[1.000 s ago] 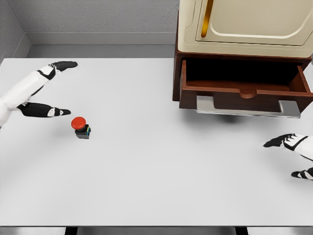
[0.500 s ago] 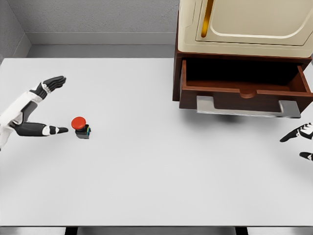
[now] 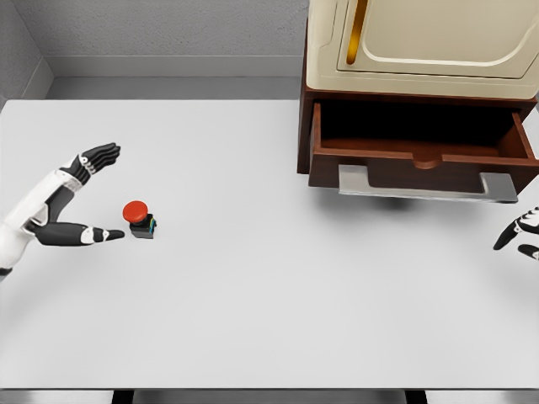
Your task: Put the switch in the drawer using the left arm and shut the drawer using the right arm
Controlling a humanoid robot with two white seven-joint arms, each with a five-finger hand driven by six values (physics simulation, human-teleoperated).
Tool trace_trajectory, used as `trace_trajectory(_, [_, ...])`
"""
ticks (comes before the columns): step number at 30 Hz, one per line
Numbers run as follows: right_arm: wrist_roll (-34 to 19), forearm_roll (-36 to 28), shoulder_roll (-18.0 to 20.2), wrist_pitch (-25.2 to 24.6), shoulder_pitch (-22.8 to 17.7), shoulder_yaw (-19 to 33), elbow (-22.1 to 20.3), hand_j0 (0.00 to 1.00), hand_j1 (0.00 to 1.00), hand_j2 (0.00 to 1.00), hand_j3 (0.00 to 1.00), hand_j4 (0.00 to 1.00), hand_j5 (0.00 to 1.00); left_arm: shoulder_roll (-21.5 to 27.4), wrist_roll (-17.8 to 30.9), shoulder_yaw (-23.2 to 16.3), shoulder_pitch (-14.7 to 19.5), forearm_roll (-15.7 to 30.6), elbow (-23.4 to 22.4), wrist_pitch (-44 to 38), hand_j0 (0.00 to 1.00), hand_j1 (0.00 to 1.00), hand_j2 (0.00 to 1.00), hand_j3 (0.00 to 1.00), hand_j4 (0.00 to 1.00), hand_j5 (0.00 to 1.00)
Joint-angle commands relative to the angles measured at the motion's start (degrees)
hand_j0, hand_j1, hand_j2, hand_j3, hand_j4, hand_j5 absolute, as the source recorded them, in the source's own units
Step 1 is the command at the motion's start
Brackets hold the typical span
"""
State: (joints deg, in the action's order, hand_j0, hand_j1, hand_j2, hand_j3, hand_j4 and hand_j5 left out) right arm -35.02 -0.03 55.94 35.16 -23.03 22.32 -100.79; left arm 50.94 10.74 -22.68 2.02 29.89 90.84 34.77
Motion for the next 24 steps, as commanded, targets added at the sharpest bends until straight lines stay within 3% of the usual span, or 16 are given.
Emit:
trace_trajectory(1, [0.0,-0.4,0.3,-0.2,0.0,-0.2,0.0,0.49,0.49,0.49,0.49,0.49,0.49,-0.4,0.0,0.0,0.0,0.3,-0.1,-1.3,1.0,1.0,1.0,1.0,1.0,1.0])
trace_trajectory(3, [0.0,-0.4,0.4,-0.2,0.0,-0.3,0.0,0.54,0.54,0.54,0.54,0.54,0.54,-1.3,0.0,0.0,0.0,0.3,-0.2,-3.4,1.0,1.0,1.0,1.0,1.0,1.0])
trace_trajectory(13, [0.0,-0.4,1.6,-0.2,-0.6,-1.3,0.0,0.53,0.53,0.53,0.53,0.53,0.53,-2.7,0.3,-2.2,0.0,-0.3,-2.5,-7.2,1.0,1.0,1.0,1.0,1.0,1.0])
trace_trajectory(20, [0.0,-0.4,3.6,-0.2,0.5,-3.5,0.0,0.53,0.53,0.53,0.53,0.53,0.53,-6.4,0.4,-2.5,1.1,-0.6,-7.7,-7.2,1.0,1.0,1.0,1.0,1.0,1.0])
trace_trajectory(24, [0.0,-0.4,4.4,-0.2,4.6,-8.5,0.0,0.53,0.53,0.53,0.53,0.53,0.53,-7.4,0.6,-4.2,3.2,-0.7,-9.9,-7.2,1.0,1.0,1.0,1.0,1.0,1.0])
